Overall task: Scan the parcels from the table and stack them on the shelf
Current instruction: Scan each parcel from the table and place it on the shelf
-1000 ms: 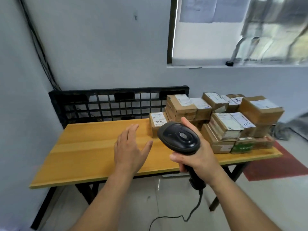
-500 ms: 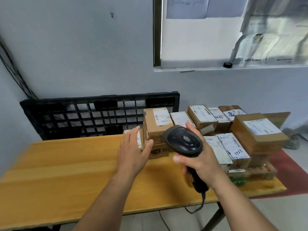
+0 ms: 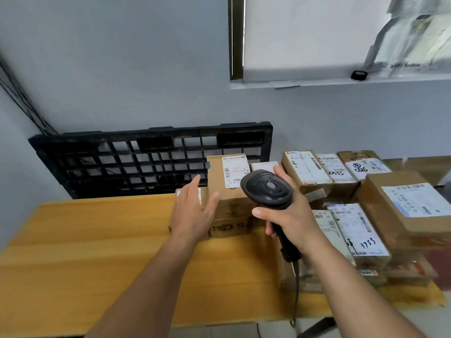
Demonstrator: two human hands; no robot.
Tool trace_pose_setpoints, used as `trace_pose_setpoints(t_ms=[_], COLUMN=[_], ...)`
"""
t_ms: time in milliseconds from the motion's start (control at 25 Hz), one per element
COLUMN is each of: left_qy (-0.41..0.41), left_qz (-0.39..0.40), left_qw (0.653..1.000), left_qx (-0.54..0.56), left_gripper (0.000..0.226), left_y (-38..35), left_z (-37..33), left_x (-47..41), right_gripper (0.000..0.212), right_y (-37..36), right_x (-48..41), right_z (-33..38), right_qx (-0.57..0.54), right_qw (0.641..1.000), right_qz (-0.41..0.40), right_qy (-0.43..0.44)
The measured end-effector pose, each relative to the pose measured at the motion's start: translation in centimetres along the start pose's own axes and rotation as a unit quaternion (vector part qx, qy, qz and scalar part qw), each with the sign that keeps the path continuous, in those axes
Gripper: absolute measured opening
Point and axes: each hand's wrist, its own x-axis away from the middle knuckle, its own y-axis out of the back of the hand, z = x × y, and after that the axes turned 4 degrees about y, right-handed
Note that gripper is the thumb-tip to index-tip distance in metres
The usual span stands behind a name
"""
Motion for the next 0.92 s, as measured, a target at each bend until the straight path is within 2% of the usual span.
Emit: trace_pose_setpoints(t_ms=[240, 440, 760, 920], left_qy=[0.062, 0.076, 0.071, 0.058], left_qz=[0.108, 0.202, 0.253, 0.217], left_qw=[0.99, 0.964, 0.925, 0.921], left_qx=[0.072, 0.153, 0.276, 0.318], left_gripper=[0.067, 0.052, 0.061, 0.082], left_y=[-1.7, -3.2, -1.7, 0.9], left_z=[0.0, 1.1, 1.9, 1.8], left_x=[-5.3, -6.6, -3.4, -2.2], right_gripper=[0.104, 0.107, 0.106, 0.106], right_y=[-1.1, -2.1, -2.6, -2.1], right_x=[-3.8, -4.9, -2.8, -1.2], right_z=[-1.8, -2.8, -2.3, 0.0], right_qx=[0.027, 0.033, 0.028, 0.01], right_qw=[0.997, 0.993, 0.994, 0.998], right_qz=[-0.023, -0.041, -0.046, -0.021], right_qy=[-0.068, -0.11, -0.097, -0.063])
